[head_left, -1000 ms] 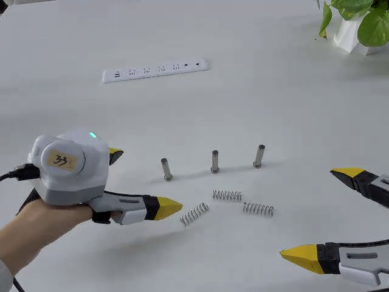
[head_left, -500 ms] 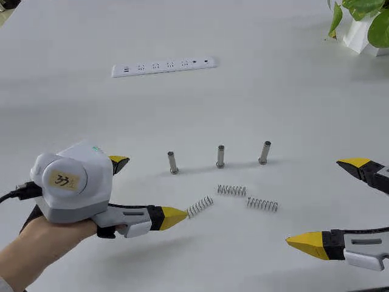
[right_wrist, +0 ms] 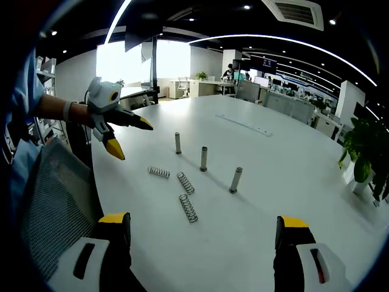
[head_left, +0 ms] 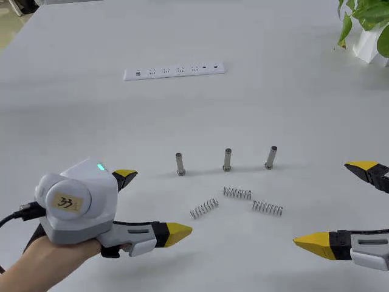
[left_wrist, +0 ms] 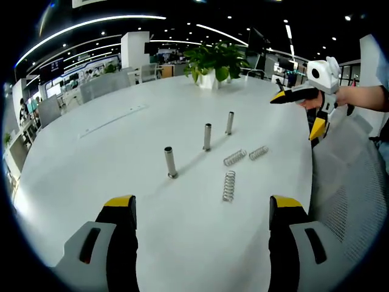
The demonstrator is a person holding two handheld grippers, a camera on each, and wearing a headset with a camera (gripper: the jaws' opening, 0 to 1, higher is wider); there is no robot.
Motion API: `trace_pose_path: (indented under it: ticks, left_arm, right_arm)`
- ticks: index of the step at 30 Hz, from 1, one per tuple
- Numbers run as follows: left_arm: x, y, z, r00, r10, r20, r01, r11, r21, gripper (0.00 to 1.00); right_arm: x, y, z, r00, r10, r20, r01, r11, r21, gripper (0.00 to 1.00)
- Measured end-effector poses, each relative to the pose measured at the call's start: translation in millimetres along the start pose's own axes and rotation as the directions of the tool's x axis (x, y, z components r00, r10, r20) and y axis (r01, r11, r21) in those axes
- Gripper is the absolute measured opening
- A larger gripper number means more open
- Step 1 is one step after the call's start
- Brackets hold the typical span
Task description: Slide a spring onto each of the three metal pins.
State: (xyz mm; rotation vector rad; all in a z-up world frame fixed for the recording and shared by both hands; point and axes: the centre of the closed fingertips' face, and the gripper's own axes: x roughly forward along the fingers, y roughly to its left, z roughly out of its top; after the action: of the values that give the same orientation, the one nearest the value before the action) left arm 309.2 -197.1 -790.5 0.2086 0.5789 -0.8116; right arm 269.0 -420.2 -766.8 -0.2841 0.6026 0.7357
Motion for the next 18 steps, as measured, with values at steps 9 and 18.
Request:
trace_pose_path:
  ticks: [9,18]
  left_arm:
    - [-2.1,-7.8,-2.1,0.9998,-0.003,0.019,0.003,1.0,-0.009,0.84]
    - [9.0,-20.3,-3.9,0.9991,-0.043,0.004,0.043,0.998,0.041,0.72]
  right_arm:
    - [-1.9,1.3,-2.3,1.0,0.006,-0.006,-0.006,1.0,-0.002,0.99]
    - [-1.1,4.6,-5.0,0.9999,0.012,-0.011,-0.012,1.0,0.004,0.99]
